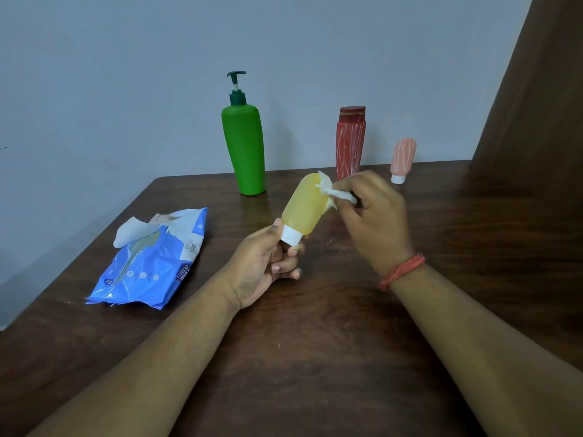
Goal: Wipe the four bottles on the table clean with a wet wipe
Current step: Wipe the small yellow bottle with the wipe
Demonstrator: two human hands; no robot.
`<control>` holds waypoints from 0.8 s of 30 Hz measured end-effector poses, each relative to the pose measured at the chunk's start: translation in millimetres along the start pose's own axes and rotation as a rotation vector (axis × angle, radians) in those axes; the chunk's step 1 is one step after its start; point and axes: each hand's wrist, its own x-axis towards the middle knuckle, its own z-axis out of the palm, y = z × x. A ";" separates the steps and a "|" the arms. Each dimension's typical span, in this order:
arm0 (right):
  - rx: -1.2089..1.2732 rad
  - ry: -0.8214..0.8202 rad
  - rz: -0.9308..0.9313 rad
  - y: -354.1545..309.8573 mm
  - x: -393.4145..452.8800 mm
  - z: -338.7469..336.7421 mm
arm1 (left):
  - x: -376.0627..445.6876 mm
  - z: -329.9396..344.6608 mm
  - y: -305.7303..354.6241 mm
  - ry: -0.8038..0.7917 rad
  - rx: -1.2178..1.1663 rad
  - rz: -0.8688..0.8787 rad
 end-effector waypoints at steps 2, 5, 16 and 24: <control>0.060 0.004 0.044 -1.5 -2.0 0.7 | -0.1 -0.5 -0.2 0.000 -0.003 0.003; 0.193 -0.050 0.088 -7.3 -7.8 7.4 | 0.6 -2.9 -0.7 0.021 -0.037 0.014; 0.405 0.008 0.291 -2.9 1.4 3.4 | 1.5 -0.1 -1.2 -0.027 -0.051 -0.017; 0.433 -0.162 0.257 -9.3 -9.2 11.4 | 1.3 -4.7 -0.8 0.021 -0.085 0.002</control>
